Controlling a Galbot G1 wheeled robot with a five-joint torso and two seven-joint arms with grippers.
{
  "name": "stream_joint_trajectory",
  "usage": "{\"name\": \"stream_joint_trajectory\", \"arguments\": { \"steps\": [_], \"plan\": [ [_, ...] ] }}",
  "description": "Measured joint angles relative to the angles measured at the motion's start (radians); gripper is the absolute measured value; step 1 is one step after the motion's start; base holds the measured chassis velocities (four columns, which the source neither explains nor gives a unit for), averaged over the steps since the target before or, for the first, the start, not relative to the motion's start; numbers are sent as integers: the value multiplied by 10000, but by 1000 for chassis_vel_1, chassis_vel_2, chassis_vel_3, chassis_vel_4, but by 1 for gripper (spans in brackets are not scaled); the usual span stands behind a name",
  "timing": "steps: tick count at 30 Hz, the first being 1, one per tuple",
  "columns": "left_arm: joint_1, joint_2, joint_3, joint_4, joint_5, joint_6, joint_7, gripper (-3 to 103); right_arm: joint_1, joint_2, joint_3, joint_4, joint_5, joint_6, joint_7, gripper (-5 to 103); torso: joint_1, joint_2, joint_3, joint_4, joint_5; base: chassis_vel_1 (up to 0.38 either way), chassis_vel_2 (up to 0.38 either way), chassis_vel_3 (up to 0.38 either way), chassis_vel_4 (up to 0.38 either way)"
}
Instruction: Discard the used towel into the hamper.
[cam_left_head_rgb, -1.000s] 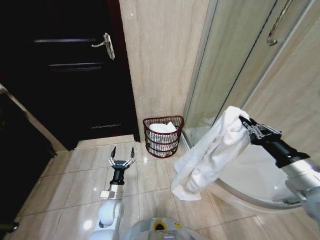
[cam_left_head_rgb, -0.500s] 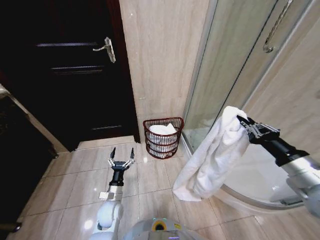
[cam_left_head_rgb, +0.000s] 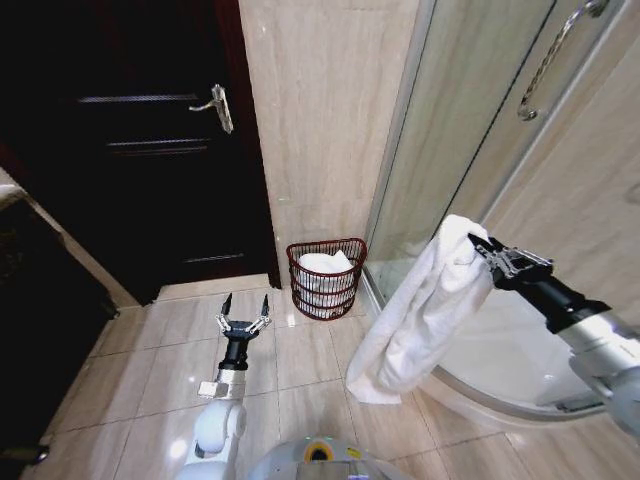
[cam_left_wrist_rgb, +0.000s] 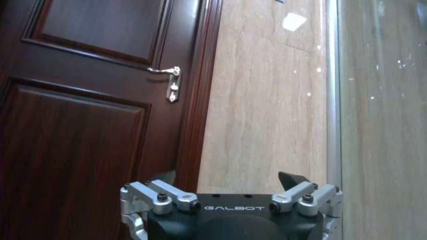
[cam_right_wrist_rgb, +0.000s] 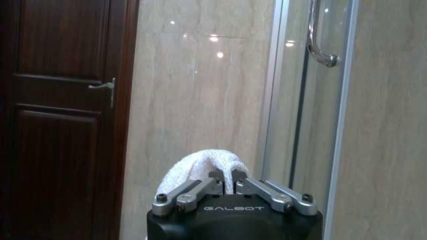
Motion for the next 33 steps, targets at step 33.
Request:
{"name": "stream_joint_trajectory", "arguments": {
  "steps": [33],
  "plan": [
    [57,113,53,-126,21,-1,305,100,33,292,282,4,356,-441,981,5,570,1303,740,5,-8,150,145,-145,-152]
  ]
}}
